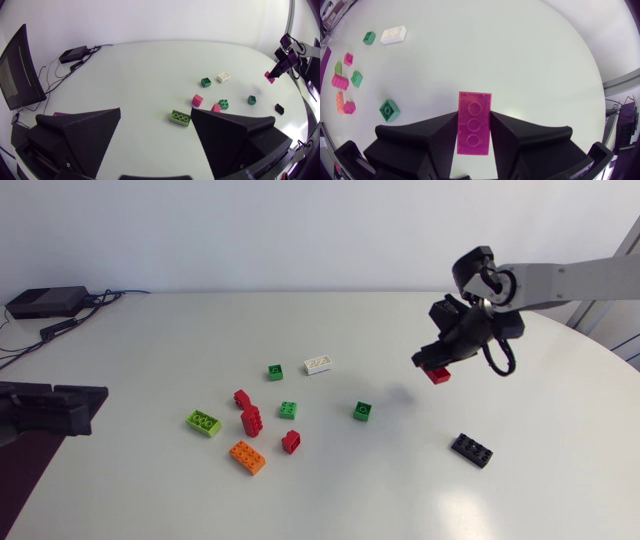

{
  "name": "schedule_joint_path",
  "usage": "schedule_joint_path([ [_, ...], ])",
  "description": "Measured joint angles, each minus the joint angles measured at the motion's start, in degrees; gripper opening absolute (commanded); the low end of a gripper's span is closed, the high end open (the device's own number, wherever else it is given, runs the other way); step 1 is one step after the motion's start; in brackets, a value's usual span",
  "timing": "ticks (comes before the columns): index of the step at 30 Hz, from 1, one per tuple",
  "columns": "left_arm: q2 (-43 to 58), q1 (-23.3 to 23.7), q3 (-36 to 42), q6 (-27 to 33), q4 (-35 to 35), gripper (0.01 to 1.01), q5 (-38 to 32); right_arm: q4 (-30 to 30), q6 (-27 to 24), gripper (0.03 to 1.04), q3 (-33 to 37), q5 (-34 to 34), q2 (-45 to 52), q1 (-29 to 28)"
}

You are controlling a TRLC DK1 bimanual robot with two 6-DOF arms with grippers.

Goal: Sort duplo bricks by size, large to the right and small to the left

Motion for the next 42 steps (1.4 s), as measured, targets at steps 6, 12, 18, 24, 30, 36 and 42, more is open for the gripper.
schedule_joint_path([
  [6, 0.0, -1.2, -0.8, -0.8, 0.4, 0.977, 0.0, 4.7, -0.7, 0.12, -11.5, -0.2, -2.3, -0.4],
  [12, 0.0, -1.5, -2.5, -1.2, 0.5, 0.977, 0.0, 7.7, -0.7, 0.13, -15.6, -0.3, -2.3, -0.2],
  [18, 0.0, -2.8, -3.0, -1.2, 1.1, 0.977, 0.0, 8.3, -0.7, 0.50, -16.4, -0.3, -2.3, -0.2],
  [24, 0.8, -4.9, -3.0, -1.3, 2.0, 0.977, 0.2, 7.3, -0.7, 0.77, -16.9, -1.1, -2.5, -0.2],
  [30, 1.2, -4.9, -3.0, -1.3, 2.1, 0.977, 0.2, 4.8, -0.7, 0.90, -16.6, -1.1, -3.4, 0.0],
  [36, 1.2, -4.9, -3.0, -1.3, 2.1, 0.977, 0.2, 1.4, -0.7, 0.90, -13.0, -1.1, -5.1, 4.3],
  [42, 1.2, -4.9, -3.0, -1.3, 2.1, 0.977, 0.2, -2.8, -2.5, 0.92, -5.6, -1.7, -5.1, 13.1],
])
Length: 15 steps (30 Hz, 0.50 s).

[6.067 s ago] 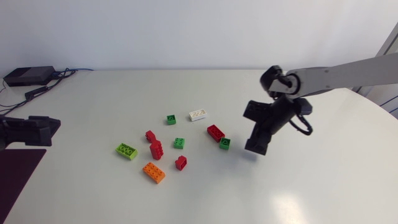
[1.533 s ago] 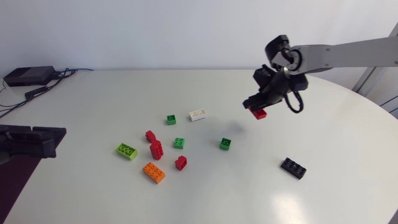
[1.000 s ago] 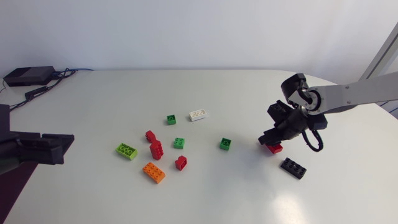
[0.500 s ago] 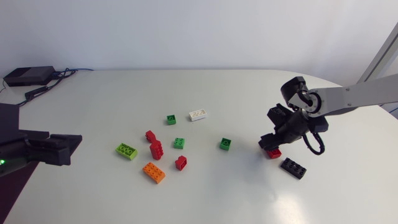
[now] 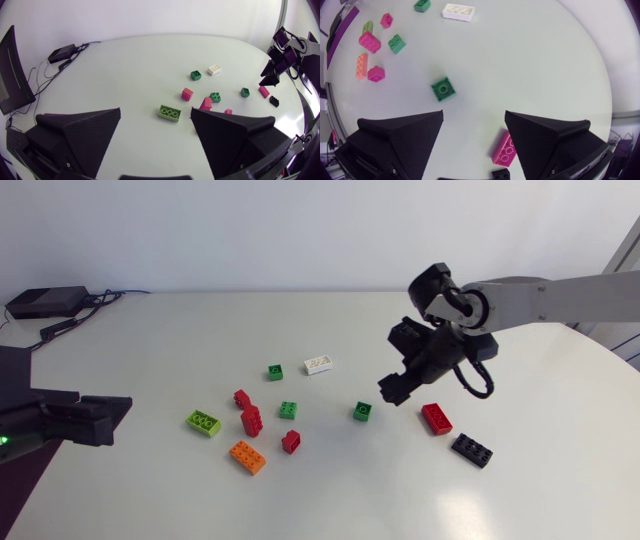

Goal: Sort duplo bricks by size, large to the right and small to the left

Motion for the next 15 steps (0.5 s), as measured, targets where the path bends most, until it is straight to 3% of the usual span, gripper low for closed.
schedule_joint_path([
  [7, -0.1, 0.0, 0.0, 0.0, 0.0, 0.977, 0.0, -4.9, -6.4, 0.92, 2.3, -5.4, 3.0, 3.5],
  [15, -0.1, 0.1, 0.0, 0.0, 0.0, 0.977, 0.0, -5.6, -12.4, 0.93, 2.4, -7.2, 7.7, 4.9],
])
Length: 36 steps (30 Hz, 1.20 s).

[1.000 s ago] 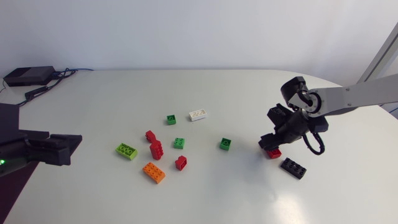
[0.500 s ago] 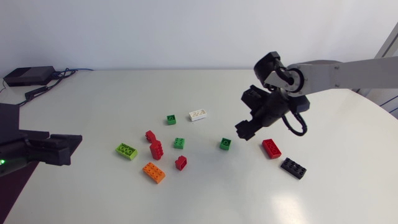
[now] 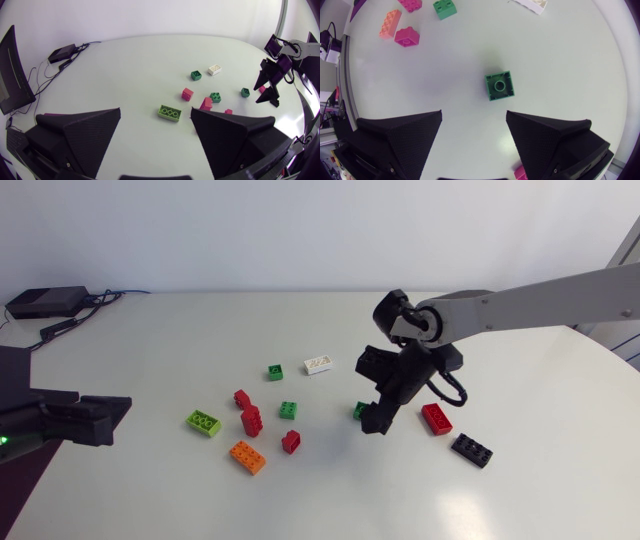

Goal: Sort duplo bricks by size, large to the right and small to the left

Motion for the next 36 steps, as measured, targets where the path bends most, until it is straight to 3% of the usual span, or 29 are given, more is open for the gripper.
schedule_joint_path([
  [15, 0.0, 0.4, 0.0, 0.0, 0.1, 0.977, 0.0, -2.7, -3.7, 0.94, 12.3, 0.3, 10.6, -1.8],
  [36, 0.3, 0.4, 0.0, 0.0, 1.1, 0.977, 0.0, -3.2, -3.3, 0.94, 14.7, 0.2, 14.2, -0.9],
])
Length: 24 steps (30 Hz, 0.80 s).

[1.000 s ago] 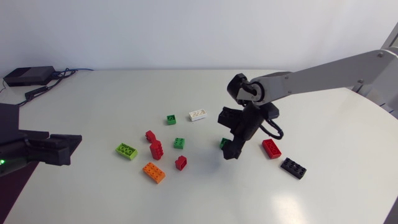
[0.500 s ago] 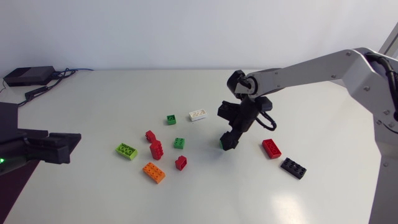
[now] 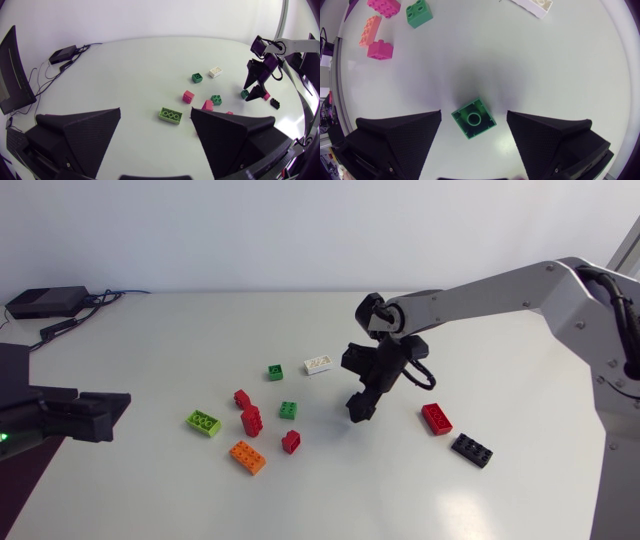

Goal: Sort duplo bricks by size, large to the right and small to the left

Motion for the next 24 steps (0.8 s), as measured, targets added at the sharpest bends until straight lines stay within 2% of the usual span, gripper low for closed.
schedule_joint_path([
  [9, 0.0, 0.0, 0.0, 0.0, 0.0, 0.977, 0.0, -1.0, 0.4, 0.93, 1.9, 0.0, 2.1, 0.2],
  [13, 0.0, 0.0, 0.0, 0.0, 0.1, 0.977, 0.0, -1.2, 0.4, 0.89, 1.9, 0.0, 2.1, 0.2],
  [24, 0.0, 0.0, 0.0, 0.0, 0.2, 0.977, 0.0, -2.3, 1.0, 0.50, 3.2, -0.2, 2.8, -0.2],
])
